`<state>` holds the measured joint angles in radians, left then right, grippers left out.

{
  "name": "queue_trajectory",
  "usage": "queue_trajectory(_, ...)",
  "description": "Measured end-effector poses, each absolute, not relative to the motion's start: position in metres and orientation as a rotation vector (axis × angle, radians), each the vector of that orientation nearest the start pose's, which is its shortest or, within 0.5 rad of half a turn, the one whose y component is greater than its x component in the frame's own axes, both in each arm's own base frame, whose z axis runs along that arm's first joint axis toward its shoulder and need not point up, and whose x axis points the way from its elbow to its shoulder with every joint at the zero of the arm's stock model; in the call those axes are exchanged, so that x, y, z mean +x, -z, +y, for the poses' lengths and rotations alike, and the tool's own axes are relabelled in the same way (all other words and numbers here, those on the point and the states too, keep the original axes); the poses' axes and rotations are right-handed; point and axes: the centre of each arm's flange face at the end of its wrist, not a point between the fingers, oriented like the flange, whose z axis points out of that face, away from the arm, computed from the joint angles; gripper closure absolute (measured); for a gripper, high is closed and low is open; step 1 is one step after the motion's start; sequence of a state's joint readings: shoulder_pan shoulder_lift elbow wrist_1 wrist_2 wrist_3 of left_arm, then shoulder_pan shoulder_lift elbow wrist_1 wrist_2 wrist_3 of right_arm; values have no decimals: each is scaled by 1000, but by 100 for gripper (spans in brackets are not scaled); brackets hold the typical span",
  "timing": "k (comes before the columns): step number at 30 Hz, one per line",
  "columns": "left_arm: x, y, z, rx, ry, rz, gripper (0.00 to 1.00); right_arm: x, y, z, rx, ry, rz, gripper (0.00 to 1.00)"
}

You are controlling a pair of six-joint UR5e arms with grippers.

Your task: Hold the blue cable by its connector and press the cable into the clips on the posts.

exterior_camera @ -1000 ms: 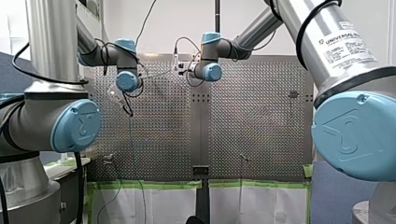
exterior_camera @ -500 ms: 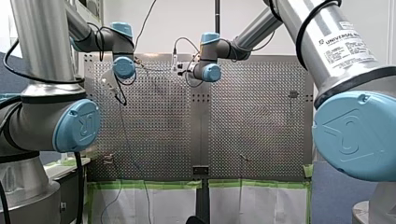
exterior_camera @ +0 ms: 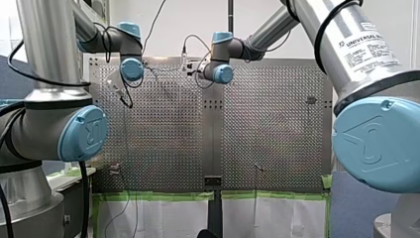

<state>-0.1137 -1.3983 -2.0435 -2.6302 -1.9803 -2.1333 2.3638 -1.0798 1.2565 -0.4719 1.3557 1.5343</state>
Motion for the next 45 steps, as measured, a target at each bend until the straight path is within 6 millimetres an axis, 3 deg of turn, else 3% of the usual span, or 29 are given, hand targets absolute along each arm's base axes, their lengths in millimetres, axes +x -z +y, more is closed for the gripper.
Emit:
queue_trajectory(7,417,-379,-137,-627,268,1252,99,616,-409,-385,1568,-2069,-352,100)
queue_trajectory(30,447,-423,-115,-599,298,1186,99,622,-426,-383,1534,-2104,-340,100)
queue_trajectory(42,473,-416,-106,-563,308,1210,99,623,-433,-384,1520,-2119,-341,100)
queue_trajectory(45,475,-424,-104,-555,319,1186,99,624,-433,-384,1520,-2120,-341,100)
